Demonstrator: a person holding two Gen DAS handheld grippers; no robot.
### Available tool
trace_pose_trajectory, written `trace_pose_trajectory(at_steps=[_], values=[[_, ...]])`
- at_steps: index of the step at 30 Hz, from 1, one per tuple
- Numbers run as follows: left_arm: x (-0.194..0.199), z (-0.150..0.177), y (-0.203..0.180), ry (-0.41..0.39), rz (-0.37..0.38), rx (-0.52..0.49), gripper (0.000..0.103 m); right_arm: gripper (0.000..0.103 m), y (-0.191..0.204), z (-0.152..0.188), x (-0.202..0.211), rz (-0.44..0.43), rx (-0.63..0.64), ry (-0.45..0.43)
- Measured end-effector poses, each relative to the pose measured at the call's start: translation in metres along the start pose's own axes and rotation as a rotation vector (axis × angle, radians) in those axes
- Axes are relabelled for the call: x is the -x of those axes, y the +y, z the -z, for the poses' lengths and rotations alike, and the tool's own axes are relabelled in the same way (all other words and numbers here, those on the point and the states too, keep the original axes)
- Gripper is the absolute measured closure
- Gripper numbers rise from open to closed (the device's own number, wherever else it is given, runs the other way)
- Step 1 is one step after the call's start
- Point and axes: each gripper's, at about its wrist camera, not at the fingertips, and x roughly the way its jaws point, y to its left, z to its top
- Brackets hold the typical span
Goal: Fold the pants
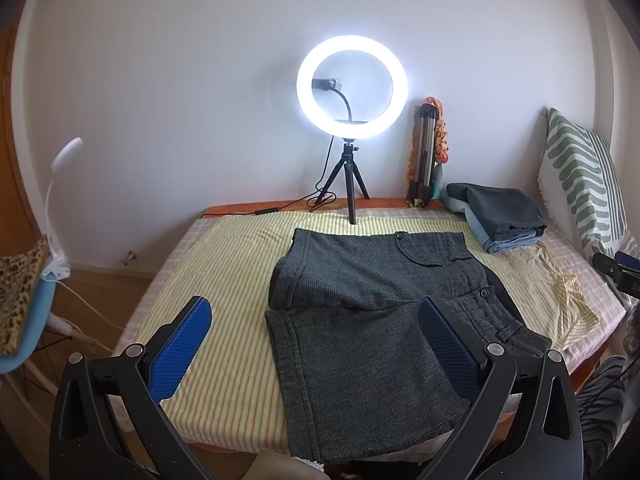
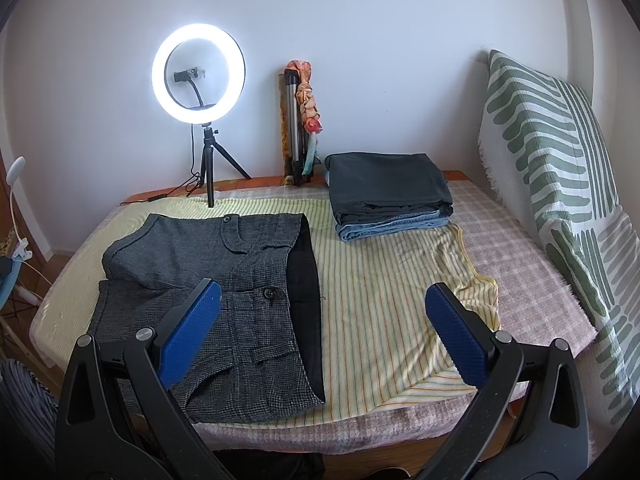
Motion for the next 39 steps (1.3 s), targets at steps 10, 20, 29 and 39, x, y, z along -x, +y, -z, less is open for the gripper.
trace_pose_trajectory(at_steps=[10, 20, 29, 39], values=[[-0.0015, 0.0006, -0.0015, 0.002, 0.003, -0.001, 0.000, 0.000, 0.0017, -0.0022, -0.0023, -0.010, -0.004, 0.005], [-0.0027, 0.0018, -0.0049, 0.001, 0.011, -0.005, 0.000, 0.000, 0.0016, -0.0015, -0.0036, -0.020, -0.011, 0.005], [-0.0036, 0.0036, -0.0072, 0.002, 0.012, -0.009, 0.000, 0.000, 0.0014, 0.0016, -0.0065, -0.030, -0.016, 0.008], [-0.0055, 0.0050, -0.0079, 0.006, 0.012, -0.011, 0.000, 0.000, 0.0005, 0.0026, -0.0079, -0.033, -0.019, 0.012]])
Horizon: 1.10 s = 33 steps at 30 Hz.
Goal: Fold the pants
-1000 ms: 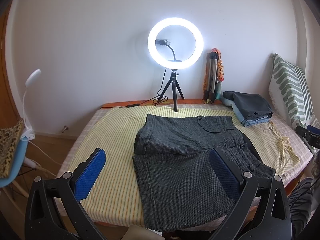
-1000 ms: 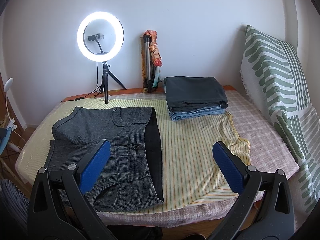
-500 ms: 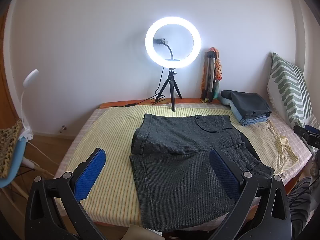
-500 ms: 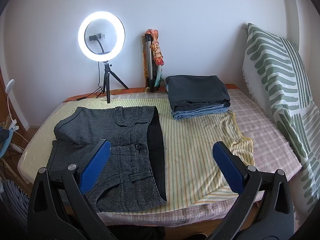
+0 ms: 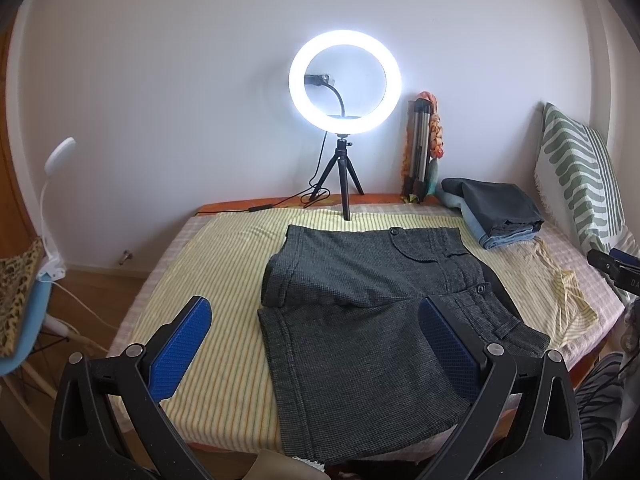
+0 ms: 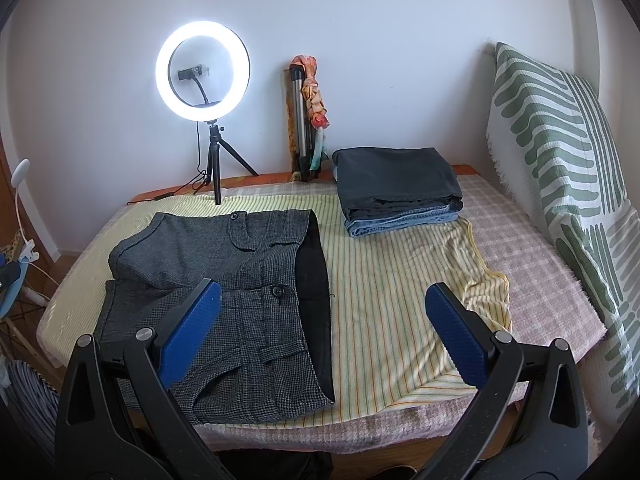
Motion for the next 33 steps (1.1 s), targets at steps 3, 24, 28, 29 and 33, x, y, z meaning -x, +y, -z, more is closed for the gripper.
trace_pose_trajectory(at_steps=[3, 24, 28, 29, 33], values=[[0.000, 0.000, 0.001, -0.001, 0.000, 0.001, 0.000, 0.000, 0.000, 0.000, 0.000, -0.002, -0.001, 0.000], [-0.010, 0.008, 0.003, 0.033, 0.019, -0.025, 0.000, 0.000, 0.004, 0.004, -0.009, -0.056, 0.058, 0.021], [-0.022, 0.016, 0.013, 0.093, 0.053, -0.045, 0.000, 0.000, 0.008, 0.004, -0.014, -0.100, 0.133, 0.043], [-0.025, 0.019, 0.014, 0.108, 0.056, -0.057, 0.000, 0.000, 0.010, 0.005, -0.016, -0.115, 0.156, 0.055], [-0.037, 0.029, 0.016, 0.165, 0.097, -0.097, 0.000, 0.000, 0.015, 0.006, -0.027, -0.166, 0.226, 0.116]])
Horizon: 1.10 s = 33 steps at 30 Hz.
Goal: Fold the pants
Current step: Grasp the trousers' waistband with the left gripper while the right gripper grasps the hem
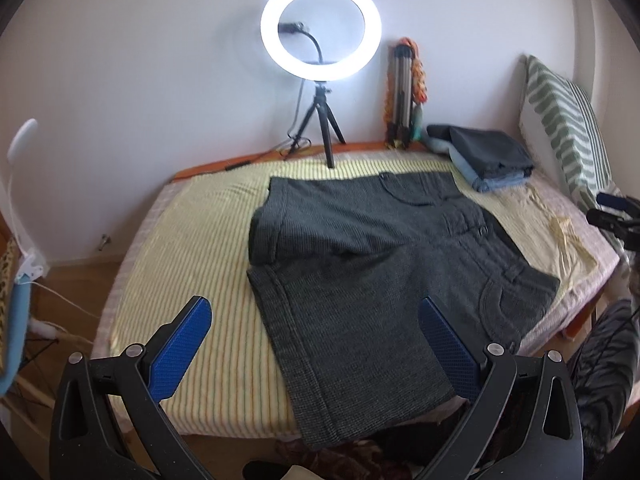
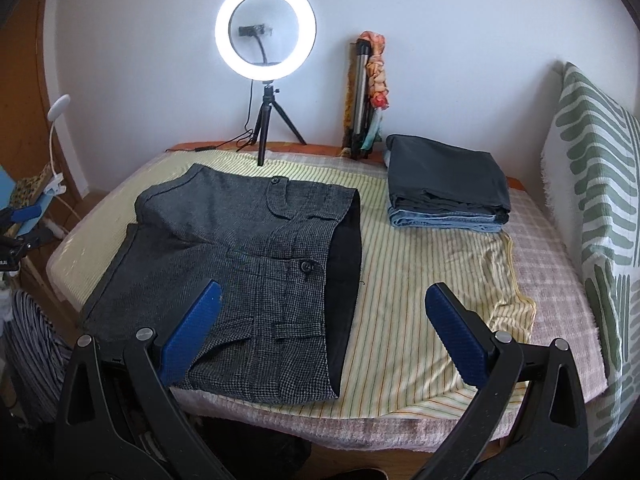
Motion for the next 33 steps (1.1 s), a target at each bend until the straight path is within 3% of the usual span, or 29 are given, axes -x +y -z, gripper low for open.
trace_pose_trajectory(at_steps=[10, 15, 18, 20, 25, 27, 30, 32, 33], values=[[-0.036, 0.024, -0.016, 0.179, 0.168, -0.135, 0.022, 0.008, 0.029, 0.016, -0.037, -0.142, 0.257, 0.192], [-0.048, 0.035, -0.021, 0.246, 0.198, -0.161, 0.023, 0.008, 0.061, 0.037, -0.054, -0.227, 0.464, 0.312], [-0.054, 0.041, -0.022, 0.266, 0.221, -0.164, 0.023, 0.010, 0.079, 0.053, -0.068, -0.214, 0.583, 0.359], [-0.058, 0.045, -0.025, 0.282, 0.237, -0.172, 0.023, 0.017, 0.085, 0.061, -0.080, -0.214, 0.621, 0.403], [-0.067, 0.054, -0.030, 0.323, 0.292, -0.199, 0.023, 0.018, 0.090, 0.075, -0.095, -0.185, 0.697, 0.443], [-0.068, 0.056, -0.032, 0.329, 0.302, -0.215, 0.023, 0.024, 0.091, 0.077, -0.094, -0.182, 0.708, 0.441], [-0.069, 0.060, -0.036, 0.345, 0.336, -0.245, 0.025, 0.051, 0.086, 0.073, -0.098, -0.210, 0.680, 0.478], [-0.067, 0.064, -0.040, 0.349, 0.343, -0.271, 0.025, 0.075, 0.083, 0.067, -0.099, -0.236, 0.650, 0.486], [-0.066, 0.066, -0.043, 0.348, 0.349, -0.286, 0.025, 0.079, 0.084, 0.064, -0.098, -0.233, 0.641, 0.480]])
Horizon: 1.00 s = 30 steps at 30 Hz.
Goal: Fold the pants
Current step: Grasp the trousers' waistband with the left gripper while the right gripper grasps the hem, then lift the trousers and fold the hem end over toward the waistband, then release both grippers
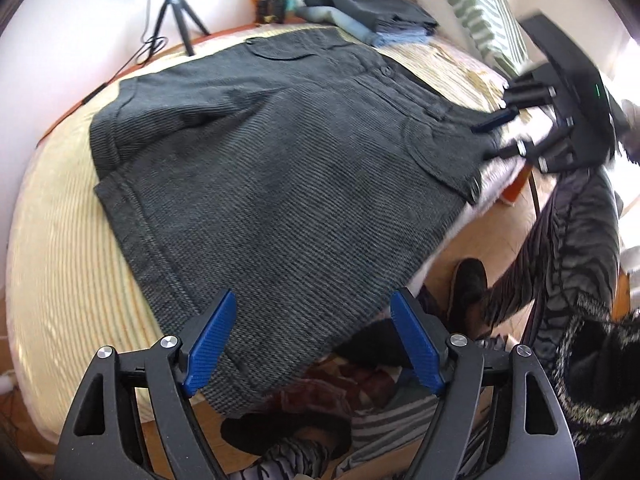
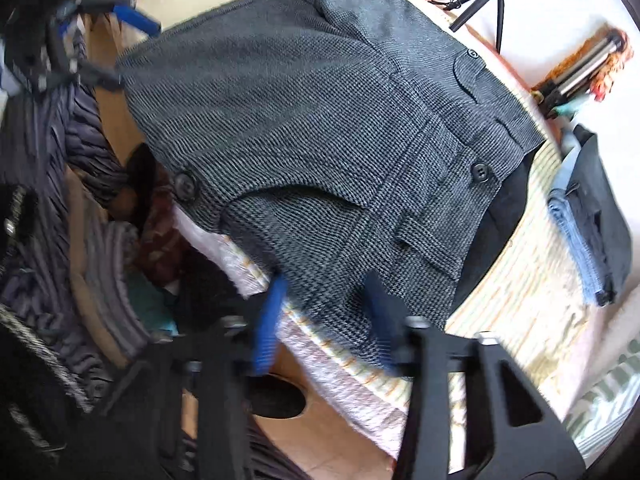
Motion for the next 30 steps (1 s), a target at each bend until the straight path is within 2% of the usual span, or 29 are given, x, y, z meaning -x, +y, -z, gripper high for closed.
trace_pose_trajectory(at_steps=[2, 5, 9, 11, 12, 13, 14, 15, 16, 23, 30], values=[[-0.003, 0.003, -0.007, 0.009, 0.002, -0.039, 0.025, 0.087, -0.003, -0.003, 0.007, -0.008, -0.023, -0.023], [-0.008, 0.007, -0.015, 0.017, -0.013, -0.087, 0.025, 0.090, -0.011, -0.010, 0.018, 0.005, -0.051, -0.061], [-0.016, 0.008, -0.014, 0.023, -0.114, -0.129, 0.025, 0.091, -0.019, -0.019, 0.032, 0.031, -0.070, -0.112], [-0.018, 0.008, -0.006, 0.025, -0.128, -0.111, 0.037, 0.091, -0.021, -0.022, 0.037, 0.038, -0.074, -0.128], [-0.016, 0.008, -0.001, 0.024, -0.118, -0.096, 0.054, 0.091, -0.021, -0.023, 0.038, 0.041, -0.078, -0.135], [-0.014, 0.007, 0.003, 0.015, -0.101, -0.078, 0.066, 0.091, -0.022, -0.023, 0.039, 0.044, -0.083, -0.140], [-0.011, 0.006, 0.008, 0.000, -0.079, -0.061, 0.073, 0.091, -0.022, -0.023, 0.040, 0.048, -0.087, -0.145], [-0.007, 0.003, 0.012, -0.019, -0.058, -0.047, 0.088, 0.092, -0.022, -0.023, 0.040, 0.055, -0.089, -0.152], [-0.001, 0.001, 0.015, -0.039, -0.044, -0.041, 0.095, 0.092, -0.022, -0.024, 0.041, 0.064, -0.091, -0.161], [0.044, -0.036, 0.038, -0.204, -0.081, -0.060, 0.098, 0.092, -0.038, -0.034, 0.067, 0.125, -0.151, -0.266], [0.072, -0.096, 0.065, -0.330, -0.168, -0.108, 0.099, 0.093, -0.071, -0.071, 0.092, 0.242, -0.166, -0.367]])
